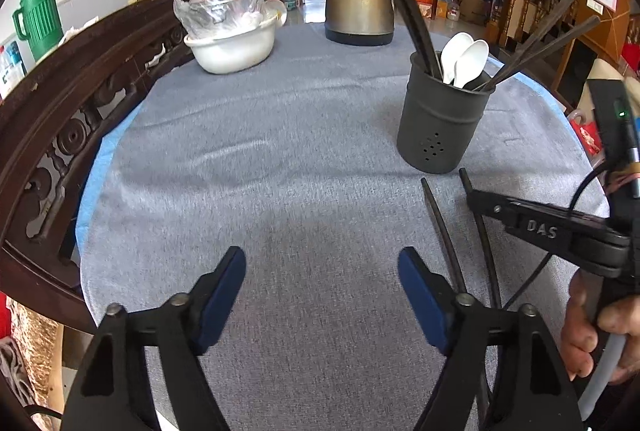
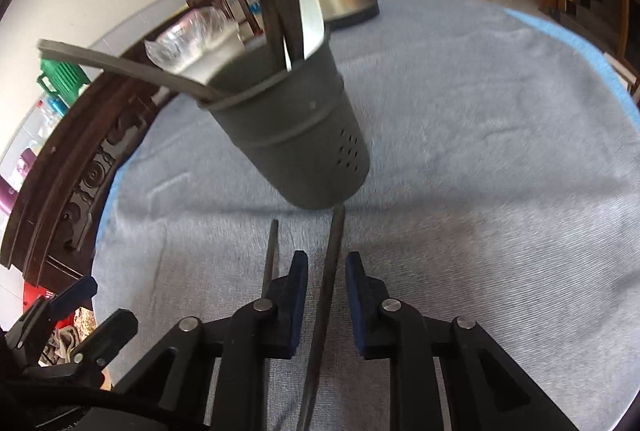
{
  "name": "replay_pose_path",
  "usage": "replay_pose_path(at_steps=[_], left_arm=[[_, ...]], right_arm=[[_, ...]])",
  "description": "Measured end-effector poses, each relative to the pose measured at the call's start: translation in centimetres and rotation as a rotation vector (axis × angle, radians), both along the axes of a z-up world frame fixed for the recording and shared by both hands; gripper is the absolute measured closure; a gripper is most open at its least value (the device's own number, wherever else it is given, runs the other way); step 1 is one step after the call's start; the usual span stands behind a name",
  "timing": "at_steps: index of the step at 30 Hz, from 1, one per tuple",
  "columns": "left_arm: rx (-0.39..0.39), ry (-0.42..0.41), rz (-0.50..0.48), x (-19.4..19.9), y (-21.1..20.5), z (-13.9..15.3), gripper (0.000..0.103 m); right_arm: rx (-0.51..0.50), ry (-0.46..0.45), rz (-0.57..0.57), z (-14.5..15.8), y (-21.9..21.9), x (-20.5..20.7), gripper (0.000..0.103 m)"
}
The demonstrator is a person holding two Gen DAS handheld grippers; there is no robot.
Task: Organize utensils
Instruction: 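Move both open tools down to the last chopsticks on the cloth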
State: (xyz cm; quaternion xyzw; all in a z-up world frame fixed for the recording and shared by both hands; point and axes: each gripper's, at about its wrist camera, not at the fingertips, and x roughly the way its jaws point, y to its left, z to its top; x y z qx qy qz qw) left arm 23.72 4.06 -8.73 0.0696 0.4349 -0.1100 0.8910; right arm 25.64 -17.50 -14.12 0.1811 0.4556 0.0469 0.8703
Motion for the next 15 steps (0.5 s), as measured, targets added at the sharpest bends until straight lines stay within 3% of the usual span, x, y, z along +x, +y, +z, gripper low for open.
replay_pose_path(at_steps=[3,7,15], left_arm=[[-0.019,0.02,-0.012,0.0,0.1,-0.2,0.038],[-0.056,0.05,-0.045,0.3,-0.2,-0.4,0.054],[-0.132,0.155,-0.139,2.3,-2.4,-1.1,0.055]], right_arm=[[-0.025,0.042,0.01,-0.8,0.3,0.4,0.093],[-0.039,0.038,0.013,-0.8,-0.1,-0.4,0.094],[-0.024,0.082,0.013,-0.6,-2.8,-3.2,0.095]])
